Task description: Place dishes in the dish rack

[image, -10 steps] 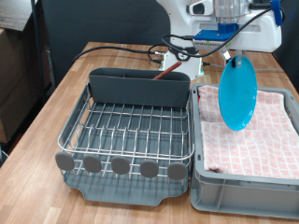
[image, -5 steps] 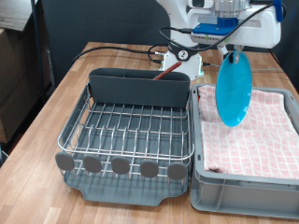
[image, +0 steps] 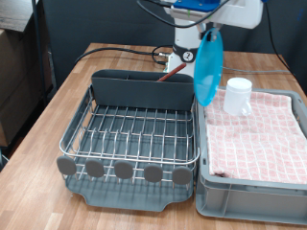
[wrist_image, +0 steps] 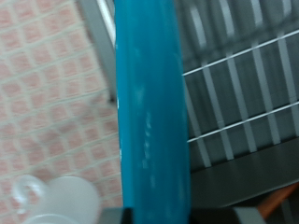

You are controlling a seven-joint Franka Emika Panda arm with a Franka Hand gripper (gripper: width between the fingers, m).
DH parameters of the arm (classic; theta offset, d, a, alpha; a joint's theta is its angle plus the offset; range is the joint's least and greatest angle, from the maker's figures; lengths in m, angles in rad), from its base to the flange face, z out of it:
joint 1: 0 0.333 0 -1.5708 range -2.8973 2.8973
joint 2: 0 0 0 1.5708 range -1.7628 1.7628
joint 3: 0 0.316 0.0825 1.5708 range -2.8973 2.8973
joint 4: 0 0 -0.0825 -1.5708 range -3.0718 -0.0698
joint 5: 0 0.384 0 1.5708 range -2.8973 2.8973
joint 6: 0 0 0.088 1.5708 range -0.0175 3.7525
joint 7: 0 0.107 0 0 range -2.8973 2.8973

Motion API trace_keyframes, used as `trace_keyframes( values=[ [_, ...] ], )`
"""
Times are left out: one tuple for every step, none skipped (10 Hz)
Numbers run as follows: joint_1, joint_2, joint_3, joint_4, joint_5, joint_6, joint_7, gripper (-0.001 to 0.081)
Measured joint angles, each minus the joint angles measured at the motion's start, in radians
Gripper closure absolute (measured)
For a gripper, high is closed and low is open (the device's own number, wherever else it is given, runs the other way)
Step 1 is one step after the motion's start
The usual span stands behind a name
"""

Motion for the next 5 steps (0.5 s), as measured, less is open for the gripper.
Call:
trace_keyframes(
  values=[
    [-0.010,0.001,-0.018,0.016,-0.065,-0.013,-0.091,0.0767],
    [-0.020,0.001,-0.038,0.026,-0.120,0.008,-0.166,0.0767],
    [-0.023,0.003,-0.042,0.028,-0.153,0.026,-0.220,0.0767],
    [-0.023,0.003,-0.042,0.027,-0.144,0.022,-0.199,0.0767],
    [-0.023,0.003,-0.042,0.026,-0.155,0.022,-0.192,0.0767]
  ],
)
